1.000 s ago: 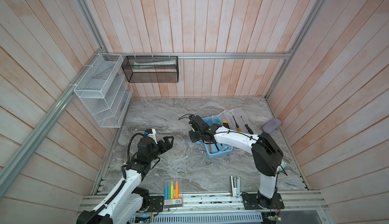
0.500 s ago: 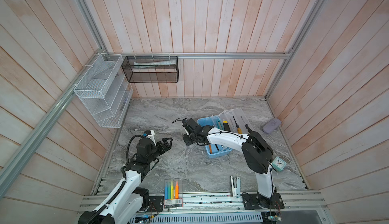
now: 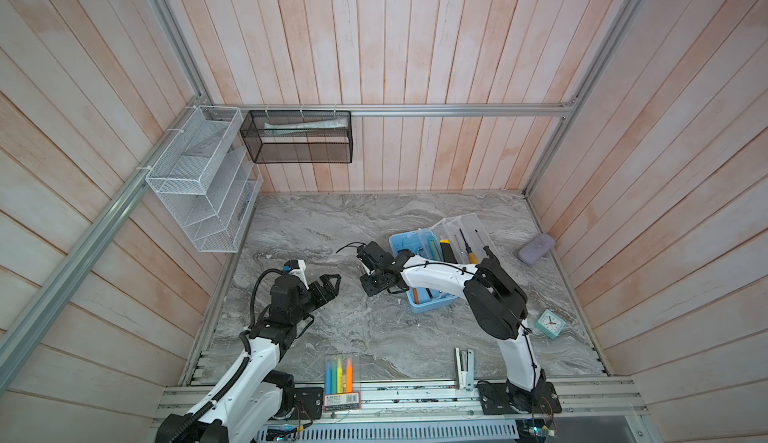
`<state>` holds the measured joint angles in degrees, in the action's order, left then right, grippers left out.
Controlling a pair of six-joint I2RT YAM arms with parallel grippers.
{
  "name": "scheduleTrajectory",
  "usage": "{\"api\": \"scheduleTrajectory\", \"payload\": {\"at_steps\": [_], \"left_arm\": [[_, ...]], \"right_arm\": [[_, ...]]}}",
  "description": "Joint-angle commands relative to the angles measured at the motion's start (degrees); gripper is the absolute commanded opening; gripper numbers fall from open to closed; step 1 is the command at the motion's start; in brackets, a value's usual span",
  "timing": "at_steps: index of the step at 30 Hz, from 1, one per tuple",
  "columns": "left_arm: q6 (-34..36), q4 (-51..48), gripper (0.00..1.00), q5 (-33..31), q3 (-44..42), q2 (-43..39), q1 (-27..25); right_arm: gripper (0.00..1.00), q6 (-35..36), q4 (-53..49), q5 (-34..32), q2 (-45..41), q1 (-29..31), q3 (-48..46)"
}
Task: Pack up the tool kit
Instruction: 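Lower the right gripper and close it on the clear-handled screwdriver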
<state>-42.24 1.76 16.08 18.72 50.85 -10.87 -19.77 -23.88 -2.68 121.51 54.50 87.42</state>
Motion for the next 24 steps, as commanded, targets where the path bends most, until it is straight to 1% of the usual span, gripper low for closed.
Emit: {"api": "scheduleTrajectory", "payload": {"at_steps": [1,5,6,7,8,11,14,16,17,24], "left_arm": [[0.1,1.3,0.95,0.5,-1.1,-0.5,0.2],[0.0,1.2,0.95,0.5,-1.2,-0.7,0.3],[0.0,1.3,0.95,0.5,-1.1,-0.8,0.3],[0.0,1.1,0.95,0.6,-1.1,-0.8,0.3],[0.0,1.1,0.95,0.6,-0.9,-0.7,0.3],[0.2,1.0,0.95,0.6,-0.6,-0.6,0.3],[0.2,1.2,0.95,0.5,-0.6,-0.3,0.2],[0.2,1.3,0.95,0.5,-0.5,0.0,0.3],[0.3,1.3,0.95,0.5,-0.4,0.1,0.3],[0.2,1.6,0.95,0.4,-0.2,0.2,0.3]], "right_arm": [[0.31,-0.3,-1.7,0.8,2.3,1.0,1.7],[0.26,-0.7,-3.0,0.2,3.6,1.2,2.8],[0.23,-0.8,-3.1,0.2,3.8,1.3,2.8],[0.17,-0.7,-3.1,0.4,3.9,1.3,2.8],[0.15,-0.7,-3.3,0.3,4.1,1.4,2.6],[0.14,-0.7,-4.4,0.1,4.9,1.4,3.0],[0.1,-0.6,-4.7,0.1,5.4,1.4,2.6],[0.01,-0.7,-4.8,0.0,5.7,1.4,2.4],[0.0,-0.7,-4.8,0.2,5.8,1.4,2.5],[0.0,0.3,-4.1,0.9,4.0,1.4,2.8]]}}
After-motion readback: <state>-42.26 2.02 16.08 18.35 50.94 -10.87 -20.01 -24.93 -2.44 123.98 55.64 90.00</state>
